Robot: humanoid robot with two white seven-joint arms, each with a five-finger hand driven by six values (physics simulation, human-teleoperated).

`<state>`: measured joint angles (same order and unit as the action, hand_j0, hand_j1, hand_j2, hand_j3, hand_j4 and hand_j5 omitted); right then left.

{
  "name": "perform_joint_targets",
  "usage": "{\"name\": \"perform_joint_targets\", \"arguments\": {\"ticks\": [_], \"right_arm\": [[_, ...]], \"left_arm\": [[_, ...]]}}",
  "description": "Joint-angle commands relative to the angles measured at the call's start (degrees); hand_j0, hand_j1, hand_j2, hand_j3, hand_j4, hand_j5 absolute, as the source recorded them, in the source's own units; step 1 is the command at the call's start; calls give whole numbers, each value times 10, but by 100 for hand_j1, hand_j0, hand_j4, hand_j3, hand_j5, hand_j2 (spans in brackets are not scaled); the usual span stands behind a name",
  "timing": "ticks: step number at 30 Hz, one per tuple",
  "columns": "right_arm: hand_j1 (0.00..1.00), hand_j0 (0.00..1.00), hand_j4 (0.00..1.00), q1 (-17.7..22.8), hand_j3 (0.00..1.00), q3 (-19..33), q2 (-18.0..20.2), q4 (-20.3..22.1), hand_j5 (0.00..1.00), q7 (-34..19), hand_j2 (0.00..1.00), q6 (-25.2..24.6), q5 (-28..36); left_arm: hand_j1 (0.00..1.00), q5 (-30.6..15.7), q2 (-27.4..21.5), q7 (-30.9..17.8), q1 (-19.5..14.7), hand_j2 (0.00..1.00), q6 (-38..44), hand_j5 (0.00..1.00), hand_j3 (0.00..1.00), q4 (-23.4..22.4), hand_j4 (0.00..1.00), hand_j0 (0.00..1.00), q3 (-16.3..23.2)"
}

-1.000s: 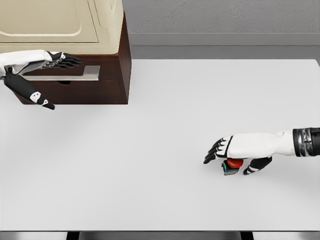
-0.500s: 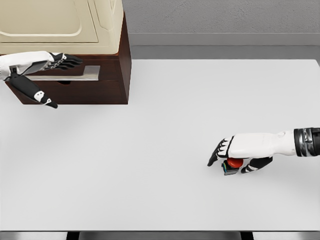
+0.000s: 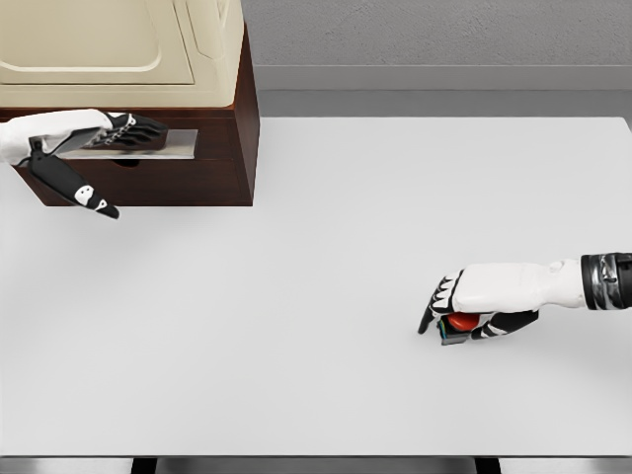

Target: Open the cabinet drawer with left arm, and place a switch into the drawer with right arm

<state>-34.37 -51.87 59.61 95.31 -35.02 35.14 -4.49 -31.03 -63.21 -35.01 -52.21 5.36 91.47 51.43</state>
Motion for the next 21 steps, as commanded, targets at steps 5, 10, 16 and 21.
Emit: {"name": "perform_joint_targets", "arguments": {"ticks": [5,10,16,21], "right_arm": [[69,69,69,-1,69,1,2,-1,69,0,69,-1,4],[64,64,64,-1,64,2,1,-1,64,0,64,-1,4],[62,62,62,-2,62,2,0,-2,62,0,62,-1,4],[62,62,62,-6,62,3,-1,-2,62,0,62,-1,4]], "left_arm": [[100,-2,0,0,-1,100,0,100,100,-9,100,100,-2],[100,0,1,0,-1,100,0,100,100,-16,100,100,0],[100,8,16,0,1,100,0,100,100,-18,100,100,0],[100,10,18,0,1,100,0,100,100,-23,100,100,0]]}}
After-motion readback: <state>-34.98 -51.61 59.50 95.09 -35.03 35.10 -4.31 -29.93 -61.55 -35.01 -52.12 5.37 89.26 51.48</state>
